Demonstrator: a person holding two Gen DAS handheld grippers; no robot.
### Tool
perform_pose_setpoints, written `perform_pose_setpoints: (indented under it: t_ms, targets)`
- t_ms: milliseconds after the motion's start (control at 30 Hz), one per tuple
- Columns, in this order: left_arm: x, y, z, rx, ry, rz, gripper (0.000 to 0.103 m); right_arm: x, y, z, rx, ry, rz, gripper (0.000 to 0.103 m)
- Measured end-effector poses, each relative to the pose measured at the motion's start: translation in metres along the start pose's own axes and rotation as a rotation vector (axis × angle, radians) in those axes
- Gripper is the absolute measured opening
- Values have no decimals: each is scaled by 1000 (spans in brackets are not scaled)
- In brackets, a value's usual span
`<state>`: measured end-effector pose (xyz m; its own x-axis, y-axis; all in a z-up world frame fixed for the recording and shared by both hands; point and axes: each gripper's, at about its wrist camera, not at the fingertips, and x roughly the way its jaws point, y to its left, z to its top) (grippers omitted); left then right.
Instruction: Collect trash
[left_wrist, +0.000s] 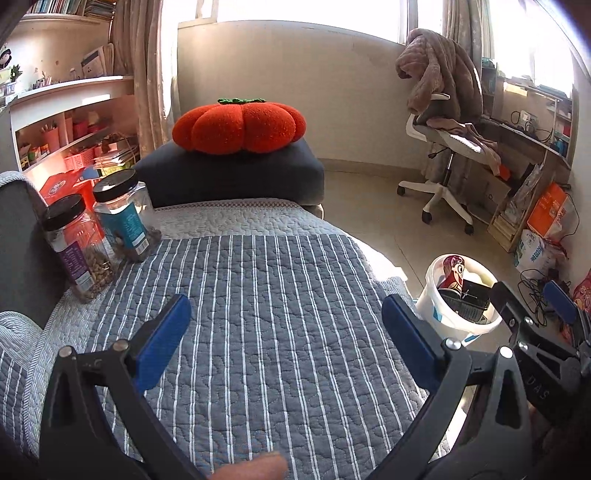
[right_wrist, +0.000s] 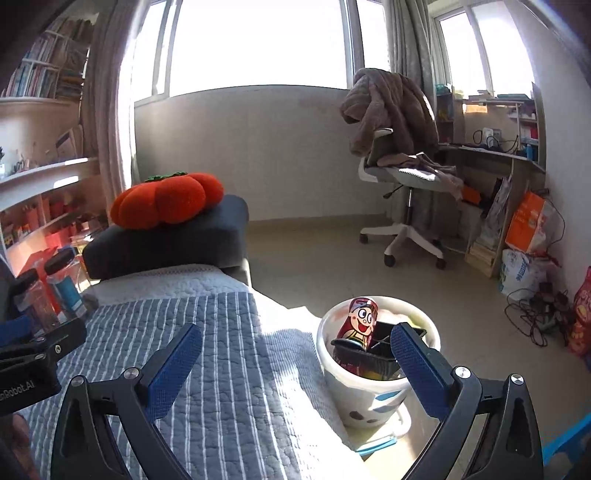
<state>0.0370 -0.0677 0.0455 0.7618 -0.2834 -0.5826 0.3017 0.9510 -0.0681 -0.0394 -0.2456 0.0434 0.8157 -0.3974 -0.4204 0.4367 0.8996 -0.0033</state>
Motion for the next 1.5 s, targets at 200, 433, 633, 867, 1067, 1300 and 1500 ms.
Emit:
perform_pose_setpoints:
  t_ms: [200, 433, 633, 867, 1067, 1300, 1500]
  targets:
    - [0, -3, -2, 13, -3, 4, 102, 0, 0, 0, 0, -6, 8, 103]
    - [2, -2, -3, 8, 9, 5, 102, 0, 1, -1, 3, -5, 16, 103]
    - [3, -1, -4, 6, 13, 9, 102, 1, 2, -1, 2, -3, 19, 103]
    - [6, -1, -5, 8, 20, 14, 102, 3, 3, -2, 0, 1, 26, 103]
    - [7, -1, -6, 8, 25, 14, 102, 4, 4, -3, 1, 10, 30, 103]
    - [9, 0, -7, 8, 32, 24, 102, 4, 6, -3, -2, 11, 33, 103]
    - [10, 1, -8, 9, 32, 30, 102, 6, 6, -4, -10, 24, 37, 103]
